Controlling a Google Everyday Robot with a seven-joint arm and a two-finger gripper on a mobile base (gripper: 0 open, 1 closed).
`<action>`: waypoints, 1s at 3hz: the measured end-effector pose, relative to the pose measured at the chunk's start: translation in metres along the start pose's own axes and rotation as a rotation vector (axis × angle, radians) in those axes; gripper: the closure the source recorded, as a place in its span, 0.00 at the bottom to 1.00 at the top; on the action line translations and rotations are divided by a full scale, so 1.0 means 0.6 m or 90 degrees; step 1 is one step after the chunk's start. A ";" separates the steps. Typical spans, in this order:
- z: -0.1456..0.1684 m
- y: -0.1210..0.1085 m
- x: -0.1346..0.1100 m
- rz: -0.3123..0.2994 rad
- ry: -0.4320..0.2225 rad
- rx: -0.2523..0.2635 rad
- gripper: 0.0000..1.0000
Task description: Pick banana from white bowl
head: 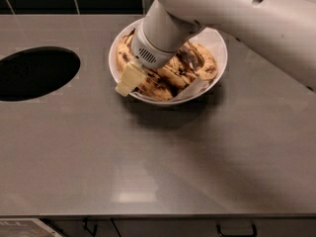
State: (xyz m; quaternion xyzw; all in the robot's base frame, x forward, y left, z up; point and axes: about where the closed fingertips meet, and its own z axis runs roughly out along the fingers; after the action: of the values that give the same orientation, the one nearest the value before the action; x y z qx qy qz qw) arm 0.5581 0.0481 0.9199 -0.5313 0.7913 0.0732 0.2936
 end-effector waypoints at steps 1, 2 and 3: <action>0.009 0.003 0.006 0.006 0.007 -0.007 0.30; 0.006 0.002 0.007 0.009 0.006 -0.006 0.49; 0.006 0.003 0.007 0.009 0.006 -0.006 0.72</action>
Offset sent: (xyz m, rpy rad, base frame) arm -0.0015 -0.0067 -0.0172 0.0132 0.0225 -0.0353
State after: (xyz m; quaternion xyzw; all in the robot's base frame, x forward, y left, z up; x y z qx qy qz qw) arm 0.5572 0.0472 0.9144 -0.5276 0.7959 0.0761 0.2871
